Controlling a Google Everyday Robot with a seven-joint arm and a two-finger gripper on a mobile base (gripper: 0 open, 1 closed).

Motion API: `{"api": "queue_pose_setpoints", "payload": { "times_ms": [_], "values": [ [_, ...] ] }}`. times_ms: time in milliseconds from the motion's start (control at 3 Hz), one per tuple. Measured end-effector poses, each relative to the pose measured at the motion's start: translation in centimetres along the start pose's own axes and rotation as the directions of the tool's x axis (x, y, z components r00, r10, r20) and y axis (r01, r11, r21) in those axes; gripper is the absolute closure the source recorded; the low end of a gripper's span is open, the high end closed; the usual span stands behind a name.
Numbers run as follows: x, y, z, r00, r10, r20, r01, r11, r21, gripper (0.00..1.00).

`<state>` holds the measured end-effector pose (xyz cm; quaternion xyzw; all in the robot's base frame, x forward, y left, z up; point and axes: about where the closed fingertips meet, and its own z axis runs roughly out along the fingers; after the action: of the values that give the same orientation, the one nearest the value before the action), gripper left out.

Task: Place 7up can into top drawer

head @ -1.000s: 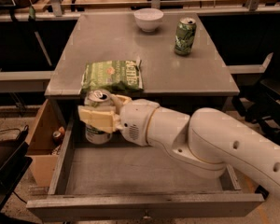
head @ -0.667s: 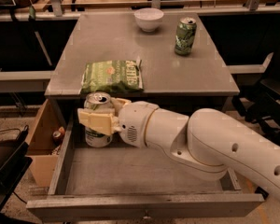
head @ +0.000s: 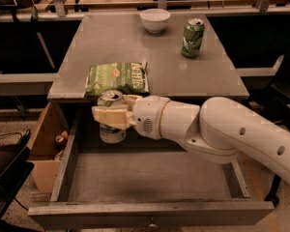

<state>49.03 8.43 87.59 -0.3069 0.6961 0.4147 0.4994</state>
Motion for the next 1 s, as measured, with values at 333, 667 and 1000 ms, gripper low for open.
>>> {"api": "queue_pose_setpoints", "payload": {
  "times_ms": [333, 667, 1000],
  "values": [
    [-0.1, -4.3, -1.5, 0.997, -0.055, -0.057, 0.052, 0.9976, -0.046, 1.00],
    [1.5, -7.6, -4.6, 0.987, -0.093, -0.128, 0.080, 0.9916, -0.101, 1.00],
    [4.2, -7.6, -6.6, 0.980, -0.100, -0.175, 0.060, 0.9738, -0.219, 1.00]
  ]
}}
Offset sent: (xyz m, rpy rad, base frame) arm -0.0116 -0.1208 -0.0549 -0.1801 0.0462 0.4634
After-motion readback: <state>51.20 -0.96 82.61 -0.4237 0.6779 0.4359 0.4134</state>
